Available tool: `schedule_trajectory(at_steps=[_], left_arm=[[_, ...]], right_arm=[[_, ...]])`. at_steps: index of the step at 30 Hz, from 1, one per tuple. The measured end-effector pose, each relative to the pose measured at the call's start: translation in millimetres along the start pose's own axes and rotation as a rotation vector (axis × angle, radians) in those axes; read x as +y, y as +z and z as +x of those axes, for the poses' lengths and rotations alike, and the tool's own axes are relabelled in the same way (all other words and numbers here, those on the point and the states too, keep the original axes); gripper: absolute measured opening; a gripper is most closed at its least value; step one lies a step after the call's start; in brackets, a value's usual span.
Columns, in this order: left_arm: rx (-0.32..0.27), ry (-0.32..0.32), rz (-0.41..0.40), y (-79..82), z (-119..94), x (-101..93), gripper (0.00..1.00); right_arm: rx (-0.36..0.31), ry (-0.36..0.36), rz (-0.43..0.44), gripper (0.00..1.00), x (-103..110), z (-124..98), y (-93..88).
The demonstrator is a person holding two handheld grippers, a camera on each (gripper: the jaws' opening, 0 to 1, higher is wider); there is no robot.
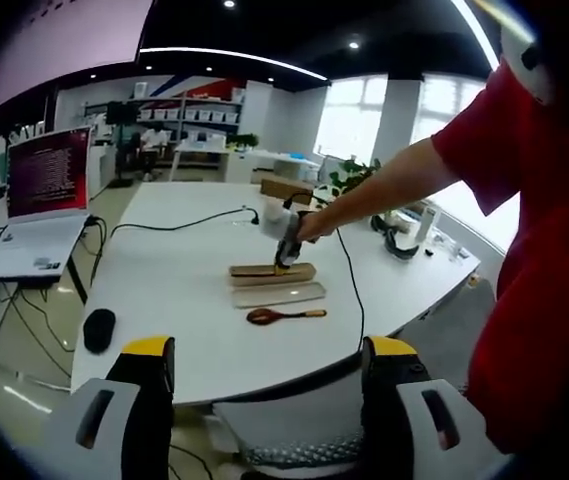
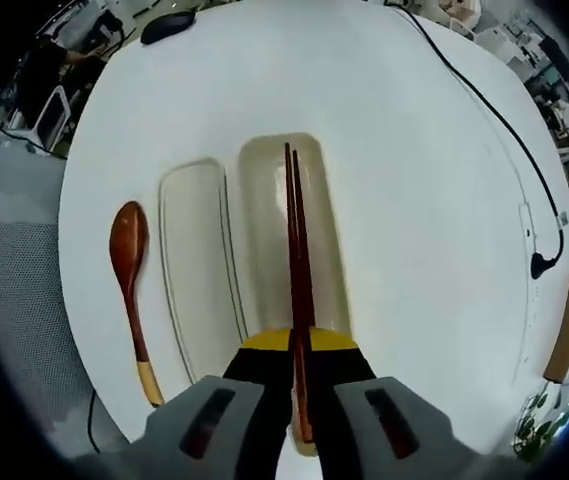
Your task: Arrange the utensils inside the cutlery case until each visible utensil rests in its matching compartment.
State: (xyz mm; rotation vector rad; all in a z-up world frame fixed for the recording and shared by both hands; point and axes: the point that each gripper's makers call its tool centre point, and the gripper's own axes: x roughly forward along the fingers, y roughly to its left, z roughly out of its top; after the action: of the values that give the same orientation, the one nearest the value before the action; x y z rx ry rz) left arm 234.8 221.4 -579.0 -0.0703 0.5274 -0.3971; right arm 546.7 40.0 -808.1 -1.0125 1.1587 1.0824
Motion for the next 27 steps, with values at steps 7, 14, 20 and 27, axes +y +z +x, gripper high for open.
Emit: schedule_trajectory(at_steps=[7,14,20,27], left_arm=[[-0.008,-0.013,0.020,7.3,4.6,-3.3,0.78],[-0.004,-0.010,0.047,10.1,0.6,-4.6,0.78],[-0.009,0.002,0.047,11.3,-3.8,-1.5,0.78],[-0.029,-0.021,0.063,15.9,-0.6,-12.2,0.78]], right_arm=[[-0.021,0.000,0.027,0.01,-0.8,-1.8,-0.2],[-0.032,-0.023,0.047,0.04,-6.2,-1.0,-2.5],[-0.089,-0.060,0.053,0.08,-9.5,-12.9,4.0],[-0.128,-0.061,0.053,0.12,0.6,-24.4,5.1]])
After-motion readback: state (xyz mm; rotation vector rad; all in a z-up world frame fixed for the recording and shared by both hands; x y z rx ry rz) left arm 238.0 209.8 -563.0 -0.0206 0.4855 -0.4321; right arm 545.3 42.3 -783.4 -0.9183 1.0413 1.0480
